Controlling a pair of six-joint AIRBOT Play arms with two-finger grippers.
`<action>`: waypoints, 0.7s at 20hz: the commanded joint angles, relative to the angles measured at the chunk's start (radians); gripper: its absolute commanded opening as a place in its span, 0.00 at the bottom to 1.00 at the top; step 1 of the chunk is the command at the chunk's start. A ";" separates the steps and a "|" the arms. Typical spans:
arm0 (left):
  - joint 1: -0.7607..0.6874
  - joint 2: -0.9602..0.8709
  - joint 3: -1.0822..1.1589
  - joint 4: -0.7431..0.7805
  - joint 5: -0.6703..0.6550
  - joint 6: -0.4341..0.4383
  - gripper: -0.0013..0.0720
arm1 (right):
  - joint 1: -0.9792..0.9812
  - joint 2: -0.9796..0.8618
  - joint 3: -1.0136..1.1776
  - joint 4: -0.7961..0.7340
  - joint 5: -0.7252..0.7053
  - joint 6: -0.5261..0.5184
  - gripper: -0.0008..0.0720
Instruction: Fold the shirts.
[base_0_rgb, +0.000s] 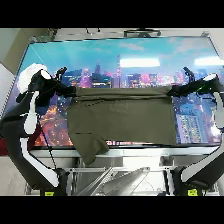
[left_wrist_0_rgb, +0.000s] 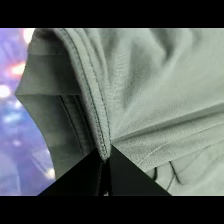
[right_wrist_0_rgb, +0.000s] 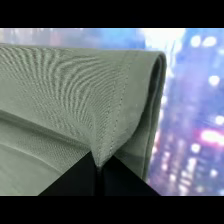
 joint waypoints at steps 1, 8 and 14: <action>-0.003 0.000 -0.003 0.018 0.016 -0.005 0.04 | 0.008 -0.001 0.000 -0.029 -0.013 0.001 0.04; -0.014 0.002 0.029 0.016 -0.080 -0.006 0.40 | 0.011 0.030 0.013 -0.072 0.042 0.032 0.47; 0.019 0.024 0.198 0.046 -0.328 -0.111 0.42 | -0.010 0.204 -0.010 -0.261 0.172 0.198 0.70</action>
